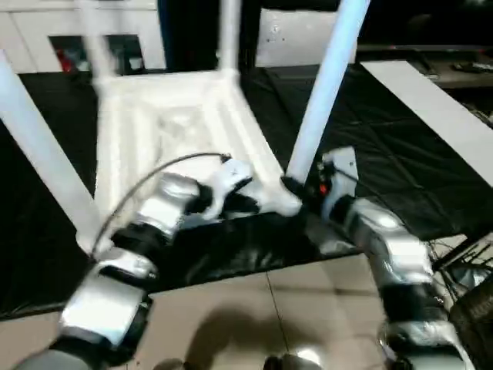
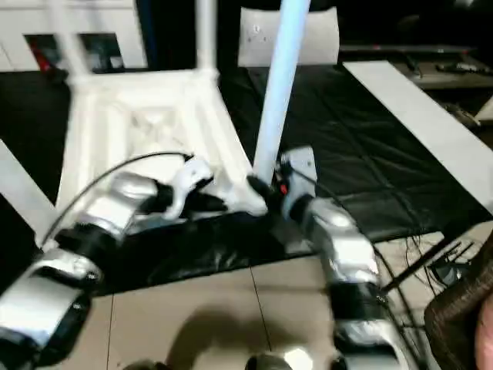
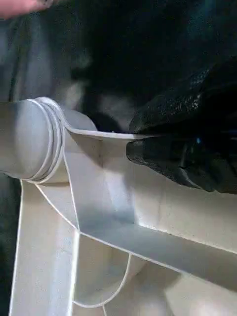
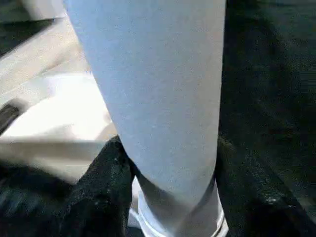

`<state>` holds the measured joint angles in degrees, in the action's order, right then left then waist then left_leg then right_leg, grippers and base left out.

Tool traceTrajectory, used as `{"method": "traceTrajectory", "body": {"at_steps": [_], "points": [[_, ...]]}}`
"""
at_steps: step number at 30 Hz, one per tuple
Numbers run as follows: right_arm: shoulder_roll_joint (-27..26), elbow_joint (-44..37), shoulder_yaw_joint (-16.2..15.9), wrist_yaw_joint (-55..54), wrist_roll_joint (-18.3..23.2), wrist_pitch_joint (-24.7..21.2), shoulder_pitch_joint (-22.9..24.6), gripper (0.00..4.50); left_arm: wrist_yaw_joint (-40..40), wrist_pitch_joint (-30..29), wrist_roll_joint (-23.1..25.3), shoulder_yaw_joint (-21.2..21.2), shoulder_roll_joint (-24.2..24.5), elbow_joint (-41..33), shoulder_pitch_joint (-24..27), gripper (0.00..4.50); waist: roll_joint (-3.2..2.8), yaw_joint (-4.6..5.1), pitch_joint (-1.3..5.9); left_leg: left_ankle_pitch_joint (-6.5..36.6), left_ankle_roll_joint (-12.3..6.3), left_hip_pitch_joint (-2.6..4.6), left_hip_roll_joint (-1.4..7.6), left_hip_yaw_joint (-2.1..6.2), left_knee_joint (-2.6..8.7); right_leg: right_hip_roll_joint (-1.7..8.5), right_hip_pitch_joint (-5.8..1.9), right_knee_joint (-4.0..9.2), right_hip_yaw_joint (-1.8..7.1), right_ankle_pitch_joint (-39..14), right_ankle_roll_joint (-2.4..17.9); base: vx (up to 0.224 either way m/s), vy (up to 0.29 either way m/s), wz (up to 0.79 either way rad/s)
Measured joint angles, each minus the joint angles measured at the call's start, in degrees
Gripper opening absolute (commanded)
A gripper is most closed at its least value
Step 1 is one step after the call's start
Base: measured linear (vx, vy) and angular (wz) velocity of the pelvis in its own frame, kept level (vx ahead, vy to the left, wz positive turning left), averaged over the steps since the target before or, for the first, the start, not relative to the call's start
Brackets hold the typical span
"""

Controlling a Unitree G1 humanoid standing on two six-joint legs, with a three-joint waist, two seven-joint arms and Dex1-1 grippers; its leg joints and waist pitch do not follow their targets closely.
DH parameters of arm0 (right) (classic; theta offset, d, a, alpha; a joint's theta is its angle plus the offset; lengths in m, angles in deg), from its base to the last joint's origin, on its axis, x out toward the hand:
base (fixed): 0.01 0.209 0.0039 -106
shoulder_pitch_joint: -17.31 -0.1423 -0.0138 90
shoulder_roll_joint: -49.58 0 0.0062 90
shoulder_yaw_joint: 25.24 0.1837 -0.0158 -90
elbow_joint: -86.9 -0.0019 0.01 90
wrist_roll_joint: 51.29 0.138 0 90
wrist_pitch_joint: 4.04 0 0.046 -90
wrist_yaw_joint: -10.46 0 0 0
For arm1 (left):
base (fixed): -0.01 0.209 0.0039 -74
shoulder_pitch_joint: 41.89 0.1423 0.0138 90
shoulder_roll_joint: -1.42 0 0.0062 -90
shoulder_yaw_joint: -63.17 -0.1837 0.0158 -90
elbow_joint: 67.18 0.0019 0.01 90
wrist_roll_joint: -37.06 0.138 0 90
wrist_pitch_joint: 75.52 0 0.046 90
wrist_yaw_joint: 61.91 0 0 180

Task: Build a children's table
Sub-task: Rotate leg to tighten

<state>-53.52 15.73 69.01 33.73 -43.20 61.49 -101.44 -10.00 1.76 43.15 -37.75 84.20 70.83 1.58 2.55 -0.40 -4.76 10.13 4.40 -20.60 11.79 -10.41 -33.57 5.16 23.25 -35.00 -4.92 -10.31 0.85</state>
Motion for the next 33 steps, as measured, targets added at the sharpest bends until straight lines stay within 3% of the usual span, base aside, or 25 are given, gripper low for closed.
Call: {"method": "traceTrajectory", "body": {"at_steps": [3, 5, 7, 13, 24, 30, 33], "points": [[-2.84, 2.92, 1.50, -6.39, -1.78, 1.18, -2.83, 1.99, -5.42, -2.18, 0.83, 0.71, -2.20, -1.35, 0.03, 0.00, 0.00, 0.14, 0.00, 0.01, 0.00, -0.09, -0.03, -0.01, 0.21, 0.00, 0.09, 0.04, 0.00, 0.14, 0.24, 0.000, 0.000, 0.00], [-3.78, 4.10, 2.23, -8.50, -1.95, 2.52, -3.59, 2.69, -7.32, -3.14, 1.36, 0.95, -3.06, -2.58, 0.30, 0.00, -0.01, 0.10, 0.00, 0.01, -0.01, -0.28, -0.04, -0.01, 0.37, 0.00, 0.22, 0.11, -0.01, 0.10, 0.18, 0.000, 0.000, 0.00], [-4.82, 5.00, 2.80, -9.20, -2.02, 3.85, -4.14, 2.69, -8.19, -3.37, 1.66, 0.97, -3.21, -3.82, 0.85, 0.00, -0.01, 0.17, 0.00, -0.11, -0.30, -0.44, -0.05, -0.03, 0.39, -0.01, 0.38, 0.12, -0.01, 0.09, 0.19, 0.000, 0.000, 0.00], [-4.45, 3.68, 2.21, -5.88, -1.90, 5.79, -2.32, 3.39, -6.06, -1.72, 1.60, 0.56, -2.02, -4.71, 1.55, 0.00, -0.04, 0.18, 0.00, -0.14, -0.39, -0.52, -0.04, -0.10, 0.45, -0.01, 0.61, 0.11, 0.01, 0.08, 0.19, 0.000, 0.000, 0.00], [8.51, -2.39, -6.40, 19.21, 0.40, 9.36, 4.71, 4.32, 12.17, 11.16, 0.15, -2.52, 7.26, -5.64, 4.34, 0.00, -0.12, -0.12, -0.07, -0.04, -0.08, -0.58, 0.00, -0.10, 0.47, -0.04, 0.64, 0.10, 0.01, 0.10, 0.20, 0.000, 0.000, 0.00], [14.93, -3.58, -9.80, 32.75, 2.33, 11.44, 6.06, 4.42, 24.47, 17.01, -1.78, -4.72, 10.08, -4.23, 4.16, 0.00, -0.08, -2.41, -0.09, -0.18, -0.45, -0.72, 0.00, -0.11, 0.45, -0.02, 0.68, 0.17, 0.00, 0.07, 0.23, 0.000, 0.000, 0.00], [17.48, -3.75, -10.13, 38.32, 3.85, 11.40, 6.44, 4.08, 28.38, 19.32, -1.85, -5.75, 11.18, -2.99, 3.40, 0.00, -0.08, -2.87, -0.09, -0.17, -0.47, -0.73, -0.01, -0.14, 0.35, 0.02, 0.65, 0.14, 0.00, 0.08, 0.24, 0.000, 0.000, 0.00]]}}
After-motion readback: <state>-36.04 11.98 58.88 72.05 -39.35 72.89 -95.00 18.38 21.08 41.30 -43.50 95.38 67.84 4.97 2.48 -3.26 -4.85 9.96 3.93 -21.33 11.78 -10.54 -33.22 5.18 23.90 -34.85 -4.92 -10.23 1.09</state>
